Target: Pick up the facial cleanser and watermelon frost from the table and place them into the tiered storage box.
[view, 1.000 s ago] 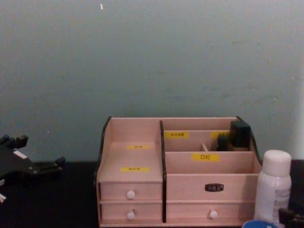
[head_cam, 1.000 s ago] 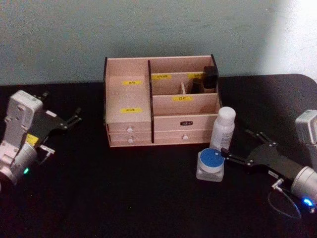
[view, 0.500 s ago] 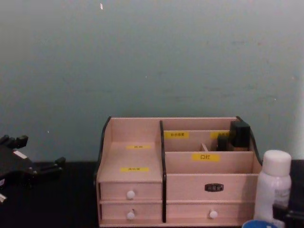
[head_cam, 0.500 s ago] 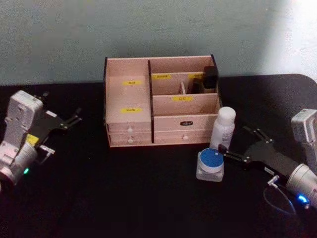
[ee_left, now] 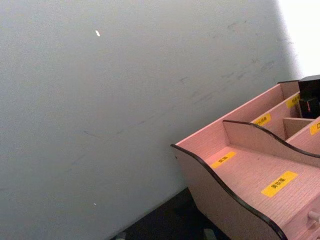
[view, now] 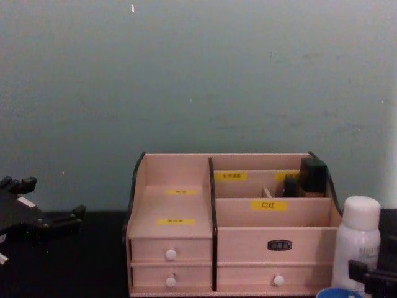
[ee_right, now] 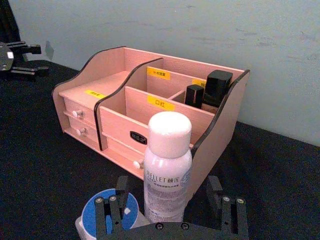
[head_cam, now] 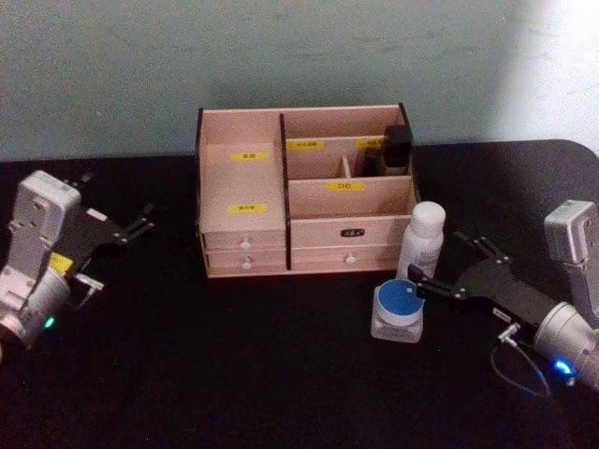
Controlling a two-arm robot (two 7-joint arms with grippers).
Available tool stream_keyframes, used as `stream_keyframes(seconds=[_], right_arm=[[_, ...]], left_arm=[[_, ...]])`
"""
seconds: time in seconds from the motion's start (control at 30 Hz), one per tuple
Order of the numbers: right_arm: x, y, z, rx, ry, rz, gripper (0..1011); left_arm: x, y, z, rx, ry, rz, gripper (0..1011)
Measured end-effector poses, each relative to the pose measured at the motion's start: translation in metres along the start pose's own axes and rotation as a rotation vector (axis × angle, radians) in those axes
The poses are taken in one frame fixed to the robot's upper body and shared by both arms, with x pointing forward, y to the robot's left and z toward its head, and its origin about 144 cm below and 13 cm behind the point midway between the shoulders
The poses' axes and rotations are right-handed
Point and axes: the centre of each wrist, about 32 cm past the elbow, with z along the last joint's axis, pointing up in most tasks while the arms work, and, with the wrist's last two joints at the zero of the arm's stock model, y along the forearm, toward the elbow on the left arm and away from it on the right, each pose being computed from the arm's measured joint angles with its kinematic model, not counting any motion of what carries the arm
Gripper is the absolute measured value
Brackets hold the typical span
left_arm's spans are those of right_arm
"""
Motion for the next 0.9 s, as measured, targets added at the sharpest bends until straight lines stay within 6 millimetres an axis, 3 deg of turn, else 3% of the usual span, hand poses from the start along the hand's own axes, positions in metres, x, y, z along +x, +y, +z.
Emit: stream_keyframes(seconds=[0.9], right_arm=[[0.008,0.018,0.001,0.014,0.022,0.024,1002]], left_arm=[[0.000,0.000,0.000,0.000,0.000,0.000,1001]])
